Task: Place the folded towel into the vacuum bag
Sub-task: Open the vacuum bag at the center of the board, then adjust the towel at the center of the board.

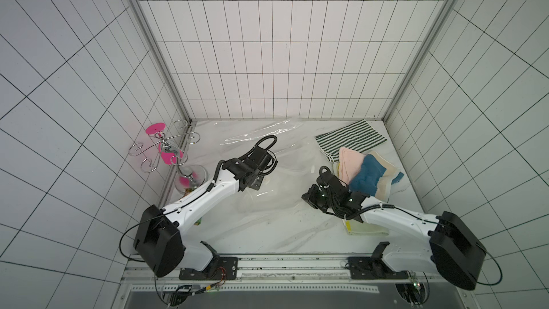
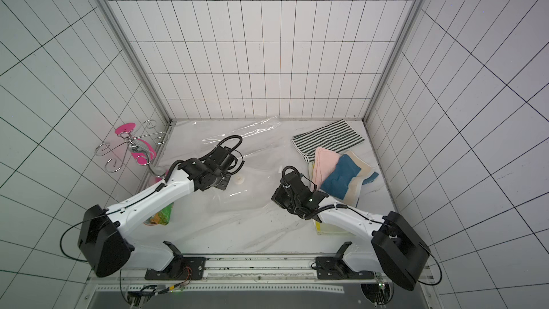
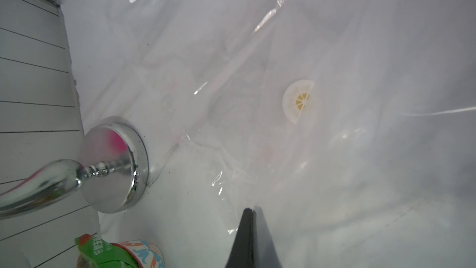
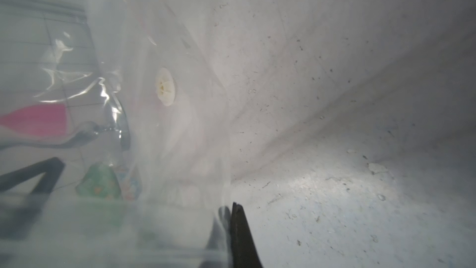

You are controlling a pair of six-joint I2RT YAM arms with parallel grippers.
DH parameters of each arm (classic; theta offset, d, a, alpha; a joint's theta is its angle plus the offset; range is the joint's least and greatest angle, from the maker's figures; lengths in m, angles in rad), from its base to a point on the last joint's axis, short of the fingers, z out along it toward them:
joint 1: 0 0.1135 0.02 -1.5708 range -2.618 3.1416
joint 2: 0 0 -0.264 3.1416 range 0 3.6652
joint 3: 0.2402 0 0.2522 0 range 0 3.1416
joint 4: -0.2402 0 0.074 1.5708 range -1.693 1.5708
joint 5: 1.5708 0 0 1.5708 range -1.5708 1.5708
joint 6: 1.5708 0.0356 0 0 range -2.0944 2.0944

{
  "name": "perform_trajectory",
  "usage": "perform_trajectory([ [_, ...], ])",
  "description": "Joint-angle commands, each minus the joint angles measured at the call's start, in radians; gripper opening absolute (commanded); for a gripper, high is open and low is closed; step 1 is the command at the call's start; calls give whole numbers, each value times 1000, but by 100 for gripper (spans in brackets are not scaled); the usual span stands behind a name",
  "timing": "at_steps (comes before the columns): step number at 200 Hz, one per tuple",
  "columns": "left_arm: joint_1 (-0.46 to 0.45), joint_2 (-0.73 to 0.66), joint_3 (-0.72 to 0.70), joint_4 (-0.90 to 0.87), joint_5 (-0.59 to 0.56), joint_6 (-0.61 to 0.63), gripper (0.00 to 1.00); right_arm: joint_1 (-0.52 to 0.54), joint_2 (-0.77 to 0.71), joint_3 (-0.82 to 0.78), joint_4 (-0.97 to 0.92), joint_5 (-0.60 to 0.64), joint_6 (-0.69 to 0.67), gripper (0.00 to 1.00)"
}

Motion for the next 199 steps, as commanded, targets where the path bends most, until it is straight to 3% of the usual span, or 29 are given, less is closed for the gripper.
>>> perform_trajectory([
  [1,4,-36,121,110,-13,49,0,12,42,-31,20,55,36,0],
  [33,-25,-24,167,141,-36,68,0,54,79,-18,56,145,29,0],
  [52,-24,-42,122,157,-25,63,0,58,126,-31,142,121,38,1],
  [67,-25,-42,60,184,2,63,0,57,129,-6,148,89,-6,14],
  [97,-9,8,17,179,-8,51,0,59,7,71,-88,72,-188,48],
  [113,6,38,28,176,6,46,0,59,-76,121,-276,64,-276,58],
  [129,17,65,57,163,9,34,0,46,-158,174,-487,56,-333,61],
  [166,39,92,45,199,52,12,0,-118,-293,255,-837,9,-369,61],
  [199,43,82,26,226,142,-2,0,-385,-170,453,-1066,139,-566,64],
])
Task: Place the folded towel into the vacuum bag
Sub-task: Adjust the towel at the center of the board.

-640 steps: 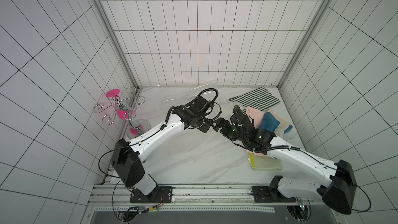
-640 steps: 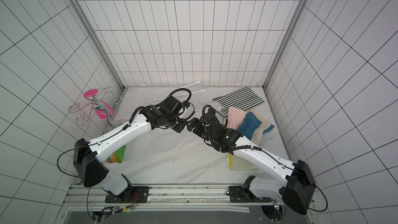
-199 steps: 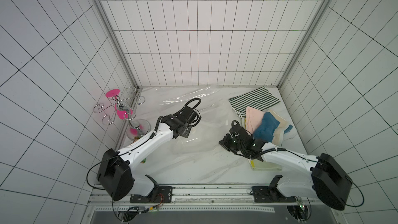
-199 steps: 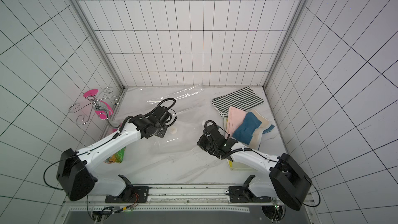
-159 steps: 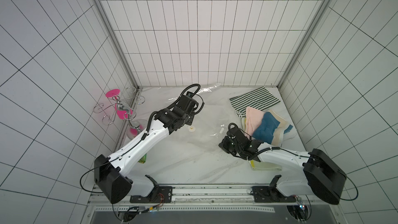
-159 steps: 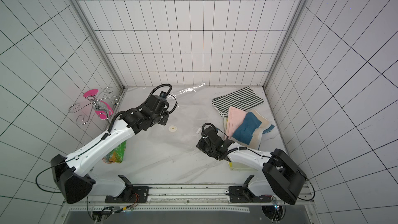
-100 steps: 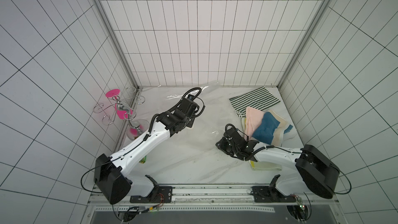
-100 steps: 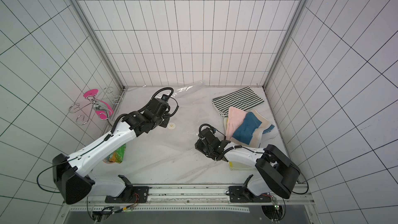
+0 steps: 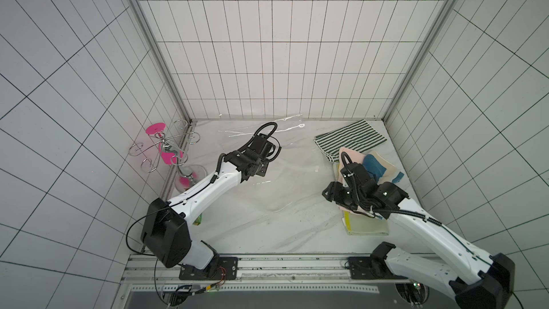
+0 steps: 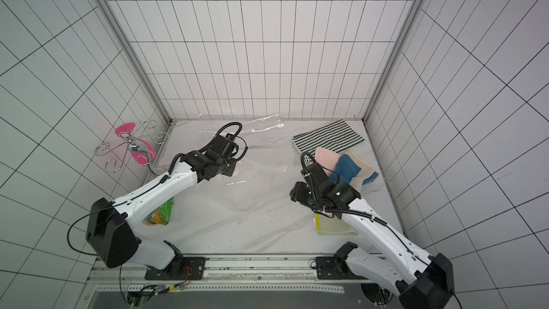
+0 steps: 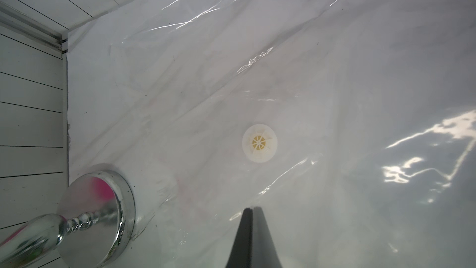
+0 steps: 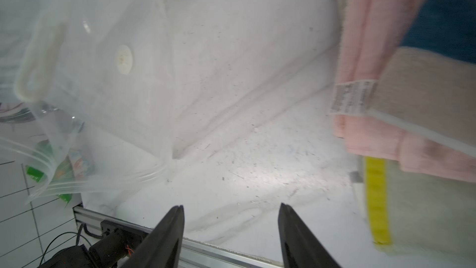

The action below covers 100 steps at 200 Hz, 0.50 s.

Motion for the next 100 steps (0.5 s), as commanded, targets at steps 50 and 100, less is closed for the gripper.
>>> perform_trajectory([
  [50,3,-40,-58,95,179,-39,0,-407,488,421,-221,367,-300,67],
  [100,-91,-69,-92,54,206,-28,4,-419,676,461,-128,299,-273,63],
])
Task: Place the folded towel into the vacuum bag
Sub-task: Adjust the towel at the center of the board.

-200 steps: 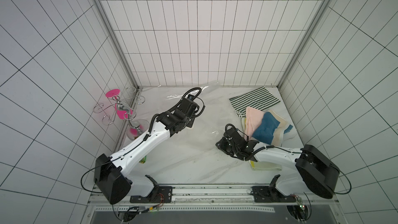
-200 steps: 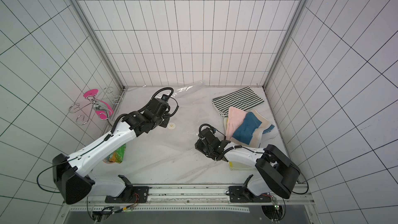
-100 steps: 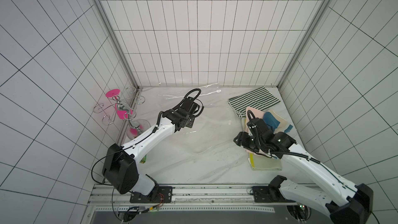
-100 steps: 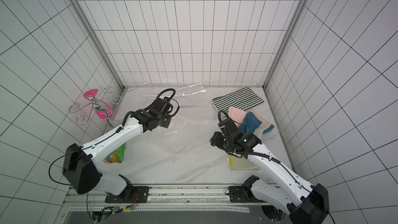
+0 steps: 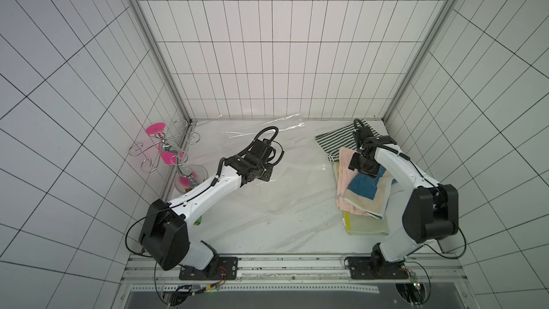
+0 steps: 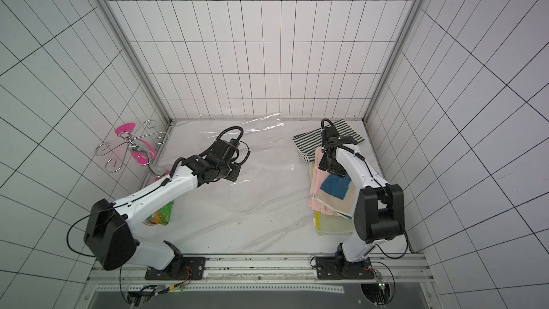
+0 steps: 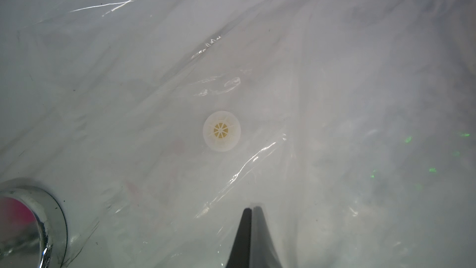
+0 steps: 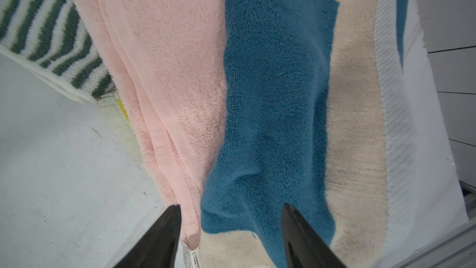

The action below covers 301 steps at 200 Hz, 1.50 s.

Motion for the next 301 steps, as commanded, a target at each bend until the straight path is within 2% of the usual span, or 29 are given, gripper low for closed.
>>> perform_trajectory([
  [1,-50,-46,-14,-6,38,-7,4,-2,62,52,9,10,-3,63],
  [27,-57,-33,-16,-76,71,-31,5,-10,118,30,34,23,16,59],
  [55,-68,22,-18,-126,79,-32,5,-28,124,-18,82,9,45,48],
  [96,-88,84,-22,-146,-34,-36,7,-66,133,-86,135,-47,60,33],
  [123,-71,109,0,-158,-76,-39,10,-80,144,-115,154,-69,58,32],
  [155,-76,98,29,-156,-14,-56,13,-89,116,-132,163,-88,43,28],
  [165,-75,89,29,-153,-4,-59,14,-90,89,-133,159,-88,39,29],
  [180,-75,81,20,-145,-1,-59,14,-91,54,-117,130,-88,24,37],
  [212,-74,76,15,-126,-4,-52,14,-97,31,-113,91,-66,17,47],
  [259,-71,73,7,-105,4,-47,14,-118,135,-130,134,-72,14,49],
  [278,-66,81,-3,-109,5,-49,14,-125,167,-135,143,-73,15,43],
  [301,-69,69,-27,-119,24,-63,14,-125,109,-167,157,-73,20,18],
])
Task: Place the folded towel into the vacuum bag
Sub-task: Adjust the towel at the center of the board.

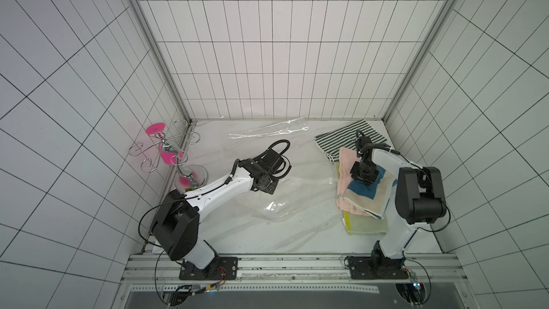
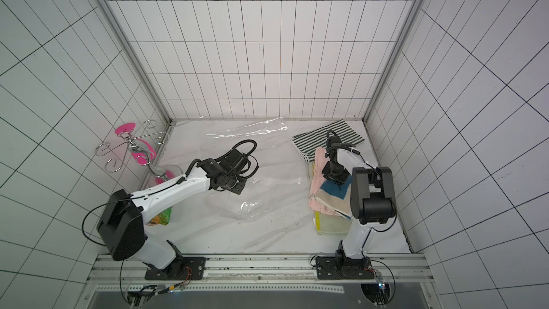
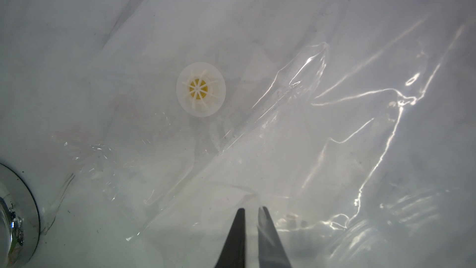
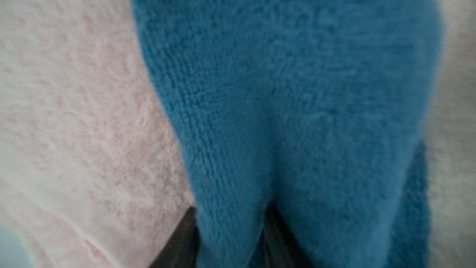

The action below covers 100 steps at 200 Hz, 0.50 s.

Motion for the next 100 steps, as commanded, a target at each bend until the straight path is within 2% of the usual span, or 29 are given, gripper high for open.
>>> perform_trajectory([
  [1,4,-28,-27,18,24,-19,14,-12,-41,-50,-5,6,8,17],
  [13,0,-44,-48,25,42,-22,19,-10,-85,-51,-12,19,-1,10],
  [38,1,-65,-73,23,85,-19,31,-5,-158,-9,-72,57,-38,9],
  [61,6,-99,-75,18,161,-19,40,19,-203,21,-94,38,-76,5],
  [100,63,-191,-27,-14,304,-31,50,175,-210,101,-106,-21,-196,4],
])
